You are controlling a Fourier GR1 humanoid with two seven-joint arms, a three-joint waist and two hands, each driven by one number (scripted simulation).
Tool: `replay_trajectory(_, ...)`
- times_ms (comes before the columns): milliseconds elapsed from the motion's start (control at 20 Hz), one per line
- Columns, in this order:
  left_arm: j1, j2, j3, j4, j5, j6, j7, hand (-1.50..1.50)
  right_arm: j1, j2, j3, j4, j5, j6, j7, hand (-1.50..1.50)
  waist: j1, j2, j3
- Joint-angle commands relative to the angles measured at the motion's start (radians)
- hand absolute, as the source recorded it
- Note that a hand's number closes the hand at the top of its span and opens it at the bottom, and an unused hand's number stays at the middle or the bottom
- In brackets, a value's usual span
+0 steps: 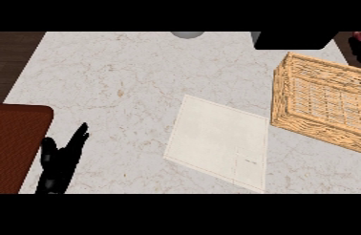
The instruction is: Pick the pear from the placemat and place it in the basket
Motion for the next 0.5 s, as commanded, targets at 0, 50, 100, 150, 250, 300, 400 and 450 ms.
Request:
replay_trajectory(0,0.027,0.003,0.009,0.030,0.002,-0.014,0.025,0.00,0.059,0.005,-0.030,0.024,-0.063,-0.044,-0.064,1.50,-0.003,0.004,-0.008)
replay_trajectory(50,0.007,0.027,0.037,0.067,0.029,-0.049,0.017,0.00,0.019,-0.032,-0.034,0.092,-0.068,-0.037,-0.076,1.50,-0.001,0.005,-0.008)
replay_trajectory(100,-0.040,-0.025,-0.006,0.094,-0.023,0.009,0.026,0.00,0.019,0.000,-0.018,0.132,-0.058,-0.083,-0.110,1.50,-0.002,0.006,-0.008)
replay_trajectory(150,0.001,-0.007,0.001,0.012,-0.009,-0.007,0.060,0.00,0.031,-0.051,-0.032,0.102,-0.089,-0.049,-0.104,1.50,-0.002,0.004,-0.008)
replay_trajectory(250,0.110,-0.010,-0.033,-0.092,-0.023,-0.012,0.065,0.00,0.060,-0.049,-0.064,0.183,-0.116,-0.078,-0.198,1.50,0.006,0.004,-0.007)
replay_trajectory(300,0.069,-0.015,-0.020,-0.020,-0.017,-0.010,0.029,0.00,0.120,-0.089,-0.034,0.152,0.064,-0.087,-0.080,1.50,0.000,0.007,-0.008)
replay_trajectory(400,0.007,-0.022,0.004,0.024,-0.008,0.003,0.042,0.00,0.092,-0.121,-0.015,0.177,0.105,-0.090,-0.052,1.50,-0.002,0.007,-0.009)
replay_trajectory(450,-0.003,-0.009,0.019,0.040,-0.010,0.003,0.035,0.00,0.087,-0.144,-0.008,0.256,0.096,-0.079,-0.116,1.50,0.003,0.009,-0.008)
